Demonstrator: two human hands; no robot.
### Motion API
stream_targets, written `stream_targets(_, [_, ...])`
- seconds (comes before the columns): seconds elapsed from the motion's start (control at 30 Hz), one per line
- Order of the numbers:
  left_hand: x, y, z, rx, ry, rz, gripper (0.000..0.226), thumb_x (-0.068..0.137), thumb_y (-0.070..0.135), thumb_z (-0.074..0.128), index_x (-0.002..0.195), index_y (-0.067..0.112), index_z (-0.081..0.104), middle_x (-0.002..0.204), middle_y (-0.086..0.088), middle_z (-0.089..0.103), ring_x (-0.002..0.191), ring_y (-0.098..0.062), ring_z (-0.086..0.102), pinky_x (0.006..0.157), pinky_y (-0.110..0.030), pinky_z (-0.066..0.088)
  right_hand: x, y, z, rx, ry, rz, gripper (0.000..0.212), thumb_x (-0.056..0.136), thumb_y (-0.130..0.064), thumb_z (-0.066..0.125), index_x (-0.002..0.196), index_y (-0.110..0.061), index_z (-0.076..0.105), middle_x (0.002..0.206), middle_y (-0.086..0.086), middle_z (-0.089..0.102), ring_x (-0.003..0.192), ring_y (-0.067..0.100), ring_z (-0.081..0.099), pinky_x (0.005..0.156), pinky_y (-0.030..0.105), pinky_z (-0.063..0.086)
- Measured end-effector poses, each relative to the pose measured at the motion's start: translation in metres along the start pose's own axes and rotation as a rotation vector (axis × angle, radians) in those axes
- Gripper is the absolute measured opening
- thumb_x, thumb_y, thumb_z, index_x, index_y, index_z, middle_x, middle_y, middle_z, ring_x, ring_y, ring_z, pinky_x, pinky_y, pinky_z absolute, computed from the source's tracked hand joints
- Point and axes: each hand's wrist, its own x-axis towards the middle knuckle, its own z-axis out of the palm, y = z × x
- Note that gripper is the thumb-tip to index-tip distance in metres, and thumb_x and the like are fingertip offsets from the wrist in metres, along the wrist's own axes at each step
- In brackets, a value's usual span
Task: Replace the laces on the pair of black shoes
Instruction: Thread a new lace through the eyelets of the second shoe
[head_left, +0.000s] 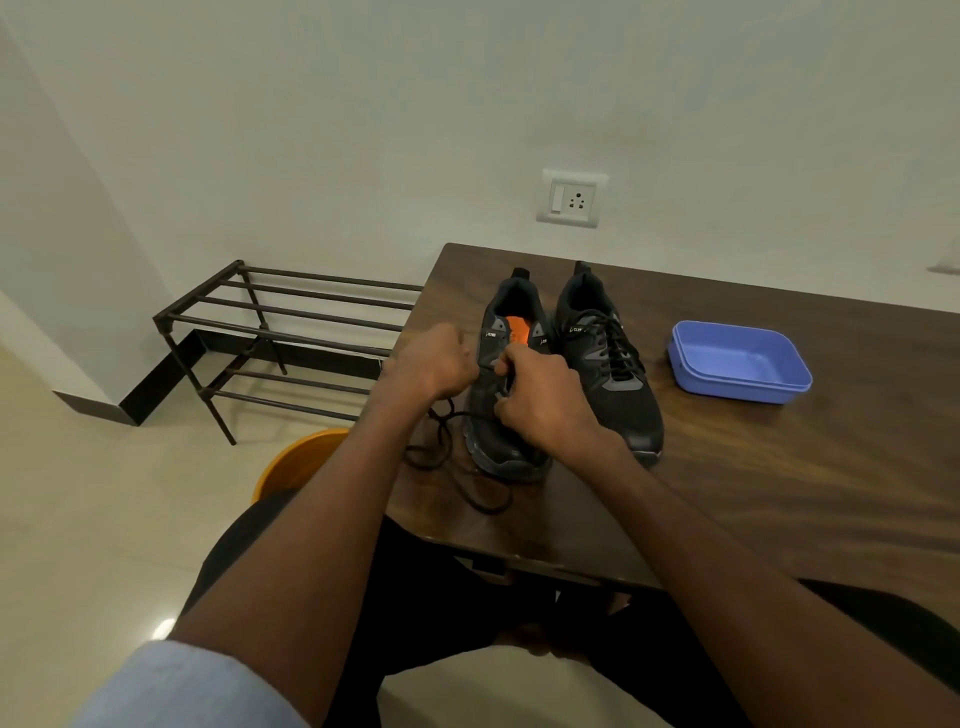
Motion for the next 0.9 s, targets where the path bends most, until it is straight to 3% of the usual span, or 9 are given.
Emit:
stream_targets(0.13, [-0.004, 0.009, 0.004, 0.039, -0.068, 0.125, 0.009, 0.096, 0.023, 0.069, 0.091, 0.015, 0.066, 0.087, -0.004, 0.068, 0.082, -0.017, 0.064, 0.077, -0.035, 0.056, 0.004, 0.001, -0.006, 0.319, 0.004, 0.164, 0.023, 0.083, -0.012, 0.076, 0.095, -0.025, 0.061, 0.099, -0.006, 0.068, 0.09, 0.013, 0.065, 0.076, 0.033, 0.056])
stream_targets(0.23, [-0.003, 0.01, 0.011, 0.086, -0.029, 0.12, 0.018, 0.099, 0.024, 0.065, 0.083, 0.016, 0.06, 0.078, -0.003, 0.061, 0.077, -0.021, 0.06, 0.071, -0.036, 0.052, 0.005, -0.004, -0.005, 0.505, 0.015, 0.252, 0.026, 0.081, 0.001, 0.069, 0.094, -0.021, 0.064, 0.098, 0.0, 0.07, 0.086, 0.014, 0.066, 0.067, 0.031, 0.055])
stream_targets(0.4, [0.0, 0.009, 0.014, 0.095, 0.003, 0.103, 0.021, 0.1, 0.02, 0.062, 0.08, 0.016, 0.058, 0.081, -0.005, 0.062, 0.074, -0.019, 0.059, 0.066, -0.033, 0.047, -0.004, -0.02, -0.019, 0.993, -0.085, 0.431, 0.007, 0.093, -0.008, 0.062, 0.096, -0.013, 0.064, 0.077, 0.001, 0.064, 0.052, 0.007, 0.051, 0.051, 0.026, 0.042])
stream_targets(0.47, [0.001, 0.009, 0.014, 0.098, 0.009, 0.107, 0.017, 0.1, 0.02, 0.063, 0.084, 0.018, 0.058, 0.085, -0.004, 0.064, 0.081, -0.02, 0.063, 0.071, -0.033, 0.051, -0.008, -0.02, -0.04, 0.992, -0.068, 0.413, 0.009, 0.092, -0.014, 0.064, 0.1, -0.011, 0.067, 0.078, 0.0, 0.062, 0.052, 0.006, 0.048, 0.05, 0.024, 0.04])
stream_targets(0.57, [-0.005, 0.012, 0.015, 0.113, 0.014, 0.096, 0.019, 0.099, 0.019, 0.064, 0.084, 0.022, 0.054, 0.087, -0.001, 0.062, 0.082, -0.017, 0.061, 0.076, -0.034, 0.052, -0.013, -0.014, -0.078, 0.671, 0.134, 0.219, 0.012, 0.093, -0.014, 0.066, 0.102, -0.02, 0.07, 0.091, 0.001, 0.067, 0.067, 0.009, 0.057, 0.054, 0.023, 0.05])
stream_targets(0.63, [-0.007, 0.017, 0.011, 0.176, 0.088, 0.147, 0.007, 0.097, 0.017, 0.065, 0.097, 0.021, 0.06, 0.098, -0.003, 0.066, 0.087, -0.019, 0.063, 0.082, -0.039, 0.057, -0.014, -0.006, -0.101, 0.565, 0.29, 0.106, 0.015, 0.093, -0.012, 0.066, 0.095, -0.025, 0.072, 0.09, 0.003, 0.07, 0.074, 0.014, 0.062, 0.067, 0.025, 0.055])
stream_targets(0.7, [-0.012, 0.028, 0.002, -0.01, 0.164, 0.268, 0.015, 0.1, 0.016, 0.061, 0.115, 0.018, 0.065, 0.109, -0.002, 0.068, 0.095, -0.018, 0.065, 0.085, -0.04, 0.057, -0.014, 0.004, -0.115, 0.602, 0.332, 0.03, 0.015, 0.093, -0.009, 0.065, 0.096, -0.02, 0.074, 0.095, 0.011, 0.072, 0.075, 0.013, 0.063, 0.069, 0.021, 0.055])
stream_targets(0.8, [-0.034, 0.054, -0.018, -0.604, -0.044, 0.422, 0.032, 0.111, 0.032, 0.045, 0.127, 0.012, 0.064, 0.107, -0.005, 0.076, 0.098, -0.02, 0.071, 0.087, -0.037, 0.056, -0.015, 0.011, -0.115, 0.598, 0.278, -0.058, 0.012, 0.096, -0.011, 0.065, 0.099, -0.019, 0.074, 0.094, 0.002, 0.072, 0.07, -0.003, 0.059, 0.058, 0.01, 0.043])
stream_targets(0.9, [-0.047, 0.058, -0.026, -0.647, -0.264, 0.478, 0.032, 0.108, 0.034, 0.052, 0.119, 0.011, 0.069, 0.089, -0.003, 0.076, 0.092, -0.025, 0.073, 0.084, -0.032, 0.056, -0.014, 0.008, -0.115, 0.632, 0.281, -0.152, 0.011, 0.098, -0.012, 0.064, 0.101, -0.014, 0.074, 0.092, -0.009, 0.071, 0.075, -0.006, 0.061, 0.062, 0.01, 0.045])
